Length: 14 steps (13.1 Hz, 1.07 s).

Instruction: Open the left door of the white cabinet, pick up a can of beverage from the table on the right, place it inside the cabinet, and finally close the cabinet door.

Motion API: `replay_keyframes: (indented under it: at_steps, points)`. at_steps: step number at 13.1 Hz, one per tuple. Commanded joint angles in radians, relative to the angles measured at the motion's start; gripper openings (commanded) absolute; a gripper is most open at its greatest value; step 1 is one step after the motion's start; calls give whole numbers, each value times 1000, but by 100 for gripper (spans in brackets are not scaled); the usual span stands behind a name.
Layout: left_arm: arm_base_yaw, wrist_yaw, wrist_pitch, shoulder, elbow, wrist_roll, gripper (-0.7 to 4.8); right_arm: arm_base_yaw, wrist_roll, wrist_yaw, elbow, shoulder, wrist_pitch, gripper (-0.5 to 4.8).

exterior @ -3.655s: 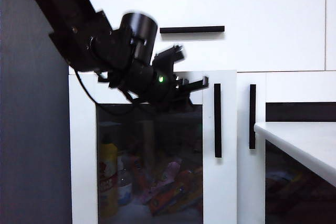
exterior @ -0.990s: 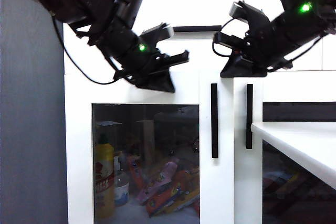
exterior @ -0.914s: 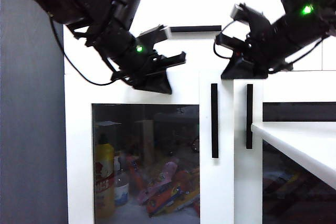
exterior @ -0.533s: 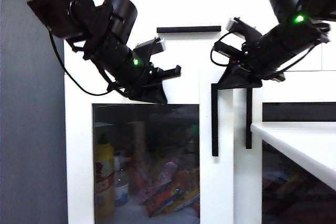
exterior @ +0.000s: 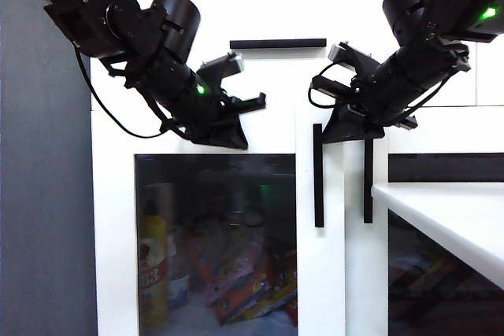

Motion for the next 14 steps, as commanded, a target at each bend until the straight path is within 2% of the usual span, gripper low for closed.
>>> replay_keyframes:
  at_steps: [1, 8, 12, 14]
  points:
    - [23, -23, 82, 2, 46, 3, -6, -21, -12, 83, 50, -4, 161, -6]
    - [22, -18, 128, 3, 47, 5, -6, -21, -15, 82, 66, -5, 159, -6]
    - [21, 74, 165, 2, 47, 3, -6, -21, -13, 77, 66, -14, 135, -6]
    - [18, 74, 166, 2, 47, 3, -6, -19, -13, 74, 66, -24, 122, -6]
